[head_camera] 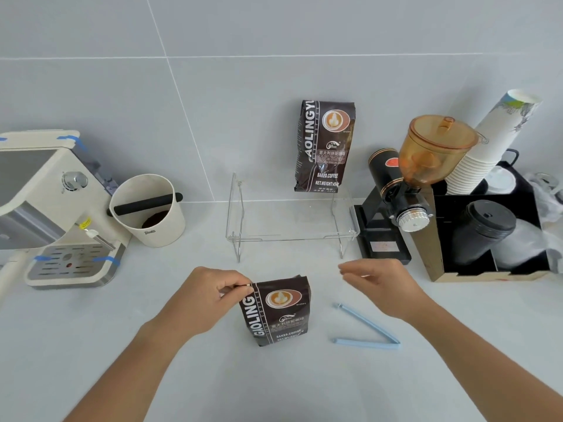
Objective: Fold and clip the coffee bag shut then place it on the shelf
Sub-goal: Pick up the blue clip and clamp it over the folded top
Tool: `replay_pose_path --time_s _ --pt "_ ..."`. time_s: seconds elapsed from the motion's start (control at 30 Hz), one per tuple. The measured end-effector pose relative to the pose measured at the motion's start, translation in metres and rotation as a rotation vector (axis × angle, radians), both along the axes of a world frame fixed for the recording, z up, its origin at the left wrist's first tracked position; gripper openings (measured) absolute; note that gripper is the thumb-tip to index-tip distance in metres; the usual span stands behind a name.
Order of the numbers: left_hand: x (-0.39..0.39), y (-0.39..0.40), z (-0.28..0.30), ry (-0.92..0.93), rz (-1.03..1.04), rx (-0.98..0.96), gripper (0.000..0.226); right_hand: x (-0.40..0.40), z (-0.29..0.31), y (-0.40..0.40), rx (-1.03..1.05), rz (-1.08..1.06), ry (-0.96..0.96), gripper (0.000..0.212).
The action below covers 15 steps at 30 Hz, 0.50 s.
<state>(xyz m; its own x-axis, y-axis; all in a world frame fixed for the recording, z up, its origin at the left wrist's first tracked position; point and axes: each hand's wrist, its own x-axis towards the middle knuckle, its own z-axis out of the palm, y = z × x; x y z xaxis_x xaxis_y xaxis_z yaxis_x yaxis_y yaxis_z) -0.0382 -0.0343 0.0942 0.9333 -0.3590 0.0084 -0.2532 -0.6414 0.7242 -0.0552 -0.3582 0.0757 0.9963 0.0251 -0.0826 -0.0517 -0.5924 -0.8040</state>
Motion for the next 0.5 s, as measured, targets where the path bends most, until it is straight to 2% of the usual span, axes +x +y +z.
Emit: replay_pose_path --time_s 0.1,0.17,0.27,0.33,0.4,0.5 --pt "-0.006 -0.001 -0.002 -0.015 0.042 -0.03 0.011 -0.011 -0.033 -0.035 -0.258 -0.053 0.159 0.014" --pt "-0.009 -0.003 -0.005 -0.055 0.057 -0.04 0.011 -0.022 -0.058 -0.054 -0.349 -0.082 0.288 0.016" --pt "-0.012 -0.005 -0.008 -0.102 0.084 -0.06 0.004 -0.04 -0.087 -0.071 -0.372 -0.111 0.432 0.017" --pt "-0.015 -0.006 -0.009 -0.14 0.092 -0.072 0.017 -0.048 -0.097 -0.074 -0.367 -0.134 0.479 0.015" --pt "-0.016 -0.007 -0.012 -0.159 0.101 -0.079 0.023 -0.053 -0.105 -0.075 -0.399 -0.137 0.496 0.012" --pt "-0.018 -0.008 -0.016 -0.157 0.136 -0.096 0.014 -0.055 -0.114 -0.076 -0.43 -0.138 0.498 0.014"
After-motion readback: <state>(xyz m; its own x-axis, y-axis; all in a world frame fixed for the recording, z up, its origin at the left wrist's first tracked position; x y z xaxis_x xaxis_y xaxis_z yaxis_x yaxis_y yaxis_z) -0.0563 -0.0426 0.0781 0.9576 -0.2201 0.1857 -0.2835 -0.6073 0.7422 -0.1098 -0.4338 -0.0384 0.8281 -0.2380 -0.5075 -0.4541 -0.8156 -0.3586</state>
